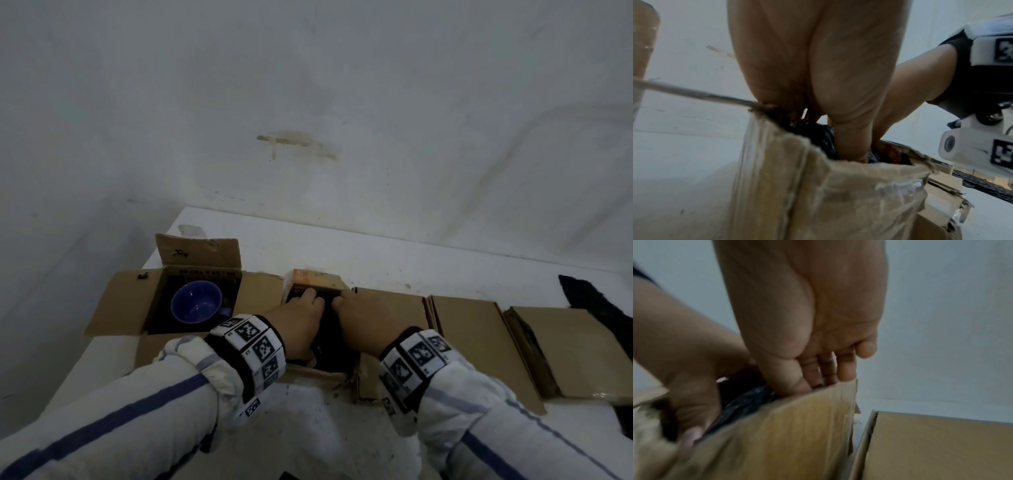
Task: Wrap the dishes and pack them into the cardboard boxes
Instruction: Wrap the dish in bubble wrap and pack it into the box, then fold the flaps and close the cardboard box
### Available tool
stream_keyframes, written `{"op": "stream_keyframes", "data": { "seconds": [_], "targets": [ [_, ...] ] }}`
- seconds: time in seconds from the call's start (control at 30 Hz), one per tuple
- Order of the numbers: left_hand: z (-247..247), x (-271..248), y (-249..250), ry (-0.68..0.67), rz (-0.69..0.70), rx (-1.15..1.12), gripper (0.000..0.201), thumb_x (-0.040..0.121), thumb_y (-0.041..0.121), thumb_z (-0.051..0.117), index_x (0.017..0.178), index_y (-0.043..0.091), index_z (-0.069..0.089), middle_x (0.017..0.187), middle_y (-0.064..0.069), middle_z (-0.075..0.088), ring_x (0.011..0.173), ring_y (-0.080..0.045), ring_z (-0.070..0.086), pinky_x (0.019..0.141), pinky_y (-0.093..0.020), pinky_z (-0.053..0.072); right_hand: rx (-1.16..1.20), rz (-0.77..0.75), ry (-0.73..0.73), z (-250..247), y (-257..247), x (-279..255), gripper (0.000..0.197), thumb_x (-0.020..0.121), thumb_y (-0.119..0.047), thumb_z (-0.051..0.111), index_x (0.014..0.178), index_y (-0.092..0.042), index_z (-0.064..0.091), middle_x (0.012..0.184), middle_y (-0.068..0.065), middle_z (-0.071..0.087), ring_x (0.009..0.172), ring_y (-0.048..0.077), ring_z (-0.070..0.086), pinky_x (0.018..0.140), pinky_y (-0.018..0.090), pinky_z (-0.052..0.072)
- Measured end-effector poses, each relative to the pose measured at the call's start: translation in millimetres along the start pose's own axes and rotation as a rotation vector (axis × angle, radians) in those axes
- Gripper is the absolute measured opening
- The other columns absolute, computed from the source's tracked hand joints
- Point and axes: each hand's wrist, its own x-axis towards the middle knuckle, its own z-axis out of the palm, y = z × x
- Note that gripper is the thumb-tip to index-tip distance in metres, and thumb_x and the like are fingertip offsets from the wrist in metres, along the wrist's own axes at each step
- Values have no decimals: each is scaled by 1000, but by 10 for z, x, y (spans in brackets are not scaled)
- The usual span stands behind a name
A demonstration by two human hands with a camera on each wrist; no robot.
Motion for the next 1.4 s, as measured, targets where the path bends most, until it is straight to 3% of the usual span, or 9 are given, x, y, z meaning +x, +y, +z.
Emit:
{"op": "stream_keyframes", "data": {
  "seconds": [0.23,0.37,0.5,0.6,0.7,0.83,1.0,1.13,1.4],
  "targets": [
    [-82,-3,17,-83,-8,65,76,68,33,82,127,11,39,125,-11,37,108,-29,47,93,-42,48,163,15,-52,-66,94,-33,10,92,-18,49,95,-15,58,88,2,56,72,17,54,66,26,42],
    [-410,42,-31,-34,-22,-134,15,87,17,60,99,9,55,100,-16,54,78,-21,49,59,-24,39,794,238,145,-133,451,14,17,86,-7,56,94,-10,71,85,-4,62,88,16,56,85,30,47],
    [-648,128,-190,159,-213,-272,23,94,12,47,116,8,49,111,-9,51,105,-25,53,80,-28,38,1084,457,151,62,516,161,25,86,-4,56,109,-3,64,95,2,56,98,23,55,91,38,47],
    [-687,221,-230,117,-344,-403,14,93,4,45,79,7,49,73,1,43,62,-11,41,67,-28,39,1231,469,45,190,451,312,39,87,-10,58,126,-8,54,123,11,56,115,30,54,98,41,48],
    [-655,265,-250,27,-345,-293,37,91,-5,39,57,9,35,72,-8,49,63,-17,44,71,-31,38,1437,480,71,221,384,411,46,86,-10,57,131,-14,49,126,15,56,106,30,59,79,38,52],
    [-659,288,-359,202,-404,-622,23,90,6,49,105,-4,63,103,-17,63,79,-21,55,66,-28,45,1666,542,234,165,368,452,41,83,-8,61,120,-18,46,112,13,61,95,23,61,64,27,44],
    [-616,193,-425,327,-394,-943,33,85,11,59,117,11,50,108,-8,58,97,-24,58,86,-36,52,1672,466,313,51,416,346,5,89,-12,57,92,-15,60,93,9,67,84,23,62,69,32,46],
    [-598,66,-423,354,-230,-717,10,90,17,59,99,12,57,100,-5,59,97,-23,56,76,-28,39,1645,390,295,-14,460,170,21,86,-6,59,69,-16,55,76,4,62,75,18,57,66,27,44],
    [-478,-231,-300,453,-154,-777,29,91,-4,43,92,16,64,102,1,61,102,-16,56,88,-26,43,1527,285,268,16,323,-146,22,84,3,57,72,-15,61,75,3,60,70,14,54,62,21,44]
  ]
}}
